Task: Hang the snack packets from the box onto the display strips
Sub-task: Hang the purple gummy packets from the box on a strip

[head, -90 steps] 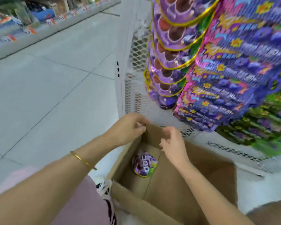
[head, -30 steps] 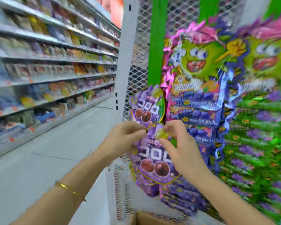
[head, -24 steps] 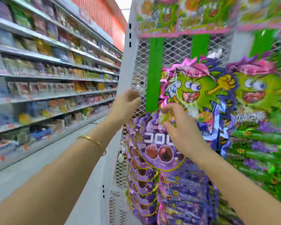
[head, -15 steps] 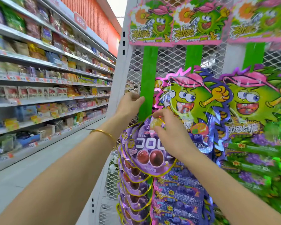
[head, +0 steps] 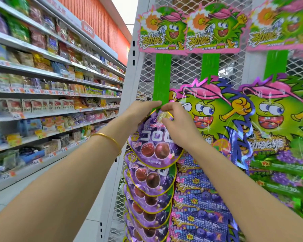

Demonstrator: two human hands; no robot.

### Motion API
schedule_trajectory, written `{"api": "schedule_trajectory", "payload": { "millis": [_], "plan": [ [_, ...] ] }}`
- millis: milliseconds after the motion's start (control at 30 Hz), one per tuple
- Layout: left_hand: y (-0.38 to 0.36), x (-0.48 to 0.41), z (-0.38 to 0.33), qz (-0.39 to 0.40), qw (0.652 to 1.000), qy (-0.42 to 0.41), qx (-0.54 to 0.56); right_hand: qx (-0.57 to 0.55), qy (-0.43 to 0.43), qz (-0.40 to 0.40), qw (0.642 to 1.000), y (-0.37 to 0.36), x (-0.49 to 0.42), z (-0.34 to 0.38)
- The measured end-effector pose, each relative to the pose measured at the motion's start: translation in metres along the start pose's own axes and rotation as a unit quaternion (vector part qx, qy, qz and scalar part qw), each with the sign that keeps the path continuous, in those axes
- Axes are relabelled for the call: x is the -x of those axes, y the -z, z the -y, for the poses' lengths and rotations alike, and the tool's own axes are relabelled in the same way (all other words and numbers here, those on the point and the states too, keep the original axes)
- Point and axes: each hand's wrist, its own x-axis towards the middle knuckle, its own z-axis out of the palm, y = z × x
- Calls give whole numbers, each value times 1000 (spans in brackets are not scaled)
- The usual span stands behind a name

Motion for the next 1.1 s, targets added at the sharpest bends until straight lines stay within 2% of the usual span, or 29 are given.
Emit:
{"api": "schedule_trajectory", "payload": {
  "millis": [733,1000,1100],
  "plan": [
    [-1,4,1,-24,999,-19,-37,45,-25,26,998,4,3,-1],
    [6,25,24,16,975,-151,-164,151,5,30,988,-10,25,-9],
    [10,27,40,31,961,-170,-214,214,20,33,976,-12,37,-9]
  ]
}}
